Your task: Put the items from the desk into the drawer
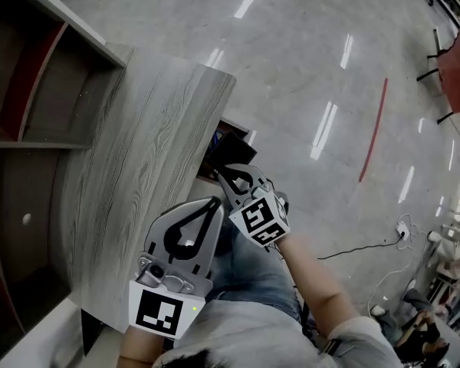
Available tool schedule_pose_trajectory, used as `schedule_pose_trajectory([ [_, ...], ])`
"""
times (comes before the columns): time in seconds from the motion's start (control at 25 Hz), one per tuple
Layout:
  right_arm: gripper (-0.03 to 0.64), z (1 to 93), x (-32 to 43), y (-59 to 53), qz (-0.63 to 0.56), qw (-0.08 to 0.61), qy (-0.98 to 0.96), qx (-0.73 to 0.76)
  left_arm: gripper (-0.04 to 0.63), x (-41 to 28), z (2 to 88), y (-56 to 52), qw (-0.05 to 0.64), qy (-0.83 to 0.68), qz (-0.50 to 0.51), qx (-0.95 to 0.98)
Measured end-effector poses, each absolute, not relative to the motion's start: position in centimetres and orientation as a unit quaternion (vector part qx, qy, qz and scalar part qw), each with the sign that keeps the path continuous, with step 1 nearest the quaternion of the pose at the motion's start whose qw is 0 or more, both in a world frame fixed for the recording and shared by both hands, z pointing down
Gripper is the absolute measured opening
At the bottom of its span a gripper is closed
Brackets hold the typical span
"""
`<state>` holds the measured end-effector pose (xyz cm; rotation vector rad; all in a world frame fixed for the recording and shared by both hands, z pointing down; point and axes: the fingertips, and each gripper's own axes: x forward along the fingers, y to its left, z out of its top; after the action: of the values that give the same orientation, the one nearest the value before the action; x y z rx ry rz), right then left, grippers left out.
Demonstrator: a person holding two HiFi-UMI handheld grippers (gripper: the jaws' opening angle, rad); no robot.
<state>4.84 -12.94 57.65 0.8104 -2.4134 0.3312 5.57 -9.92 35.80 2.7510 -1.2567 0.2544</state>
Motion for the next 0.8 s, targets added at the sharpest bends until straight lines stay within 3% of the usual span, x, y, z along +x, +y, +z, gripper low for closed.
schedule_pose_trajectory([
  [0.8, 0.046, 64.1, 2.7, -10.1, 0.133, 0.314, -0.91, 0.235, 0.011, 3.8, 37.5, -9.8, 0.07, -0.43, 0.1, 0.895],
])
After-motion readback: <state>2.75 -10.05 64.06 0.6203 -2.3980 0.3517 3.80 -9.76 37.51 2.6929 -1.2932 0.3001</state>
